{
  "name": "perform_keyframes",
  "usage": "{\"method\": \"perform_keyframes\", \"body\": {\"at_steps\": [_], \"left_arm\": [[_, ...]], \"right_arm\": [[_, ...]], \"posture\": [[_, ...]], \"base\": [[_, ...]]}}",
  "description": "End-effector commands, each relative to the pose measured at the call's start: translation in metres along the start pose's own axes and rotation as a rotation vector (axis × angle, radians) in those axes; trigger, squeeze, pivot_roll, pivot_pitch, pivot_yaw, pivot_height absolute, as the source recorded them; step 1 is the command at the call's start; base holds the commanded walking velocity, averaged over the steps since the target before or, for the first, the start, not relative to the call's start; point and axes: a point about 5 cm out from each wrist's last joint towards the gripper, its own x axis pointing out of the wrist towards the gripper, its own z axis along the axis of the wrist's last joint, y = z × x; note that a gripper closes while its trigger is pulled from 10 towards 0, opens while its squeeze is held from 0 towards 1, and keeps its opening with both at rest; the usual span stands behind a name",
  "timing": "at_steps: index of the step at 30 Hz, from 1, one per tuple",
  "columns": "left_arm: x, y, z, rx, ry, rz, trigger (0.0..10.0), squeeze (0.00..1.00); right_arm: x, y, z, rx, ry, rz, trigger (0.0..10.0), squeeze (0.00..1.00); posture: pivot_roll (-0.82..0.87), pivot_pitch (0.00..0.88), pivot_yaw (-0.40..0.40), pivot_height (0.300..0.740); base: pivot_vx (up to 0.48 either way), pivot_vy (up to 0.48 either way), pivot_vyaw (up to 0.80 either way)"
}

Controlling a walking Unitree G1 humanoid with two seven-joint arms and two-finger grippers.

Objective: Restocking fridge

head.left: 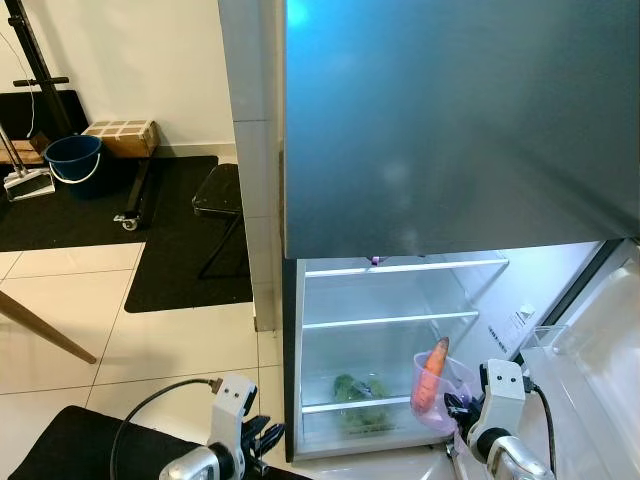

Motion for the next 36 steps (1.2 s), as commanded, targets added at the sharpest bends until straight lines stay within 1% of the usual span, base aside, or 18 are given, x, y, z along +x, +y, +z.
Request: {"method": "perform_keyframes", "body": {"at_steps": [1,2,3,9,12,15,16,17,20,24,30,34,36], "left_arm": [[0.003,-0.002,0.008,0.026,-0.034,-0.034,10.0,0.0],[0.003,-0.002,0.008,0.026,-0.034,-0.034,10.0,0.0],[0.005,-0.003,0.013,0.051,-0.053,-0.056,10.0,0.0],[0.009,-0.006,0.02,0.09,-0.074,-0.102,10.0,0.0],[0.011,-0.011,0.024,0.13,-0.078,-0.148,10.0,0.0],[0.012,-0.013,0.025,0.15,-0.08,-0.169,10.0,0.0],[0.013,-0.015,0.026,0.171,-0.081,-0.19,10.0,0.0],[0.013,-0.015,0.026,0.171,-0.081,-0.19,10.0,0.0],[0.014,-0.018,0.029,0.206,-0.086,-0.214,10.0,0.0],[0.015,-0.018,0.031,0.219,-0.094,-0.22,10.0,0.0],[0.015,-0.019,0.033,0.23,-0.096,-0.228,10.0,0.0],[0.018,-0.022,0.037,0.251,-0.114,-0.255,10.0,0.0],[0.019,-0.025,0.039,0.261,-0.124,-0.274,10.0,0.0]], "right_arm": [[0.004,-0.003,0.019,0.012,-0.084,-0.007,10.0,0.0],[0.004,-0.003,0.019,0.012,-0.084,-0.007,10.0,0.0],[0.005,-0.004,0.024,0.011,-0.101,-0.006,10.0,0.0],[0.008,-0.002,0.031,-0.012,-0.109,-0.004,10.0,0.0],[0.011,0.0,0.036,-0.032,-0.118,0.003,10.0,0.0],[0.012,0.002,0.039,-0.044,-0.122,0.009,10.0,0.0],[0.013,0.003,0.041,-0.049,-0.128,0.015,10.0,0.0],[0.013,0.003,0.041,-0.049,-0.128,0.015,10.0,0.0],[0.014,0.005,0.043,-0.059,-0.134,0.022,10.0,0.0],[0.014,0.006,0.044,-0.056,-0.142,0.029,10.0,0.0],[0.014,0.006,0.046,-0.052,-0.148,0.026,10.0,0.0],[0.015,0.006,0.046,-0.064,-0.137,0.014,10.0,0.0],[0.016,0.007,0.046,-0.069,-0.132,0.013,10.0,0.0]], "posture": [[0.06,0.0,-0.011,0.74],[0.06,0.0,-0.011,0.74],[0.06,0.0,-0.012,0.74],[0.06,0.0,-0.01,0.74],[0.06,0.0,-0.008,0.731],[0.06,0.0,-0.008,0.726],[0.06,0.0,-0.007,0.721],[0.06,0.0,-0.007,0.721],[0.06,0.0,-0.006,0.706],[0.06,0.0,-0.006,0.687],[0.06,0.0,-0.006,0.687],[0.06,0.0,-0.001,0.687],[0.06,0.0,0.0,0.677]], "base": [[0.0,0.0,0.0],[0.0,0.0,0.0],[0.0,0.0,0.0],[0.0,0.0,0.0],[0.0,0.0,0.0],[0.0,0.0,0.0],[0.0,0.0,0.0],[0.0,0.0,0.0],[0.0,0.0,0.0],[0.0,0.0,0.0],[0.0,0.0,0.0],[0.0,0.0,0.0],[0.0,0.0,0.0]]}}
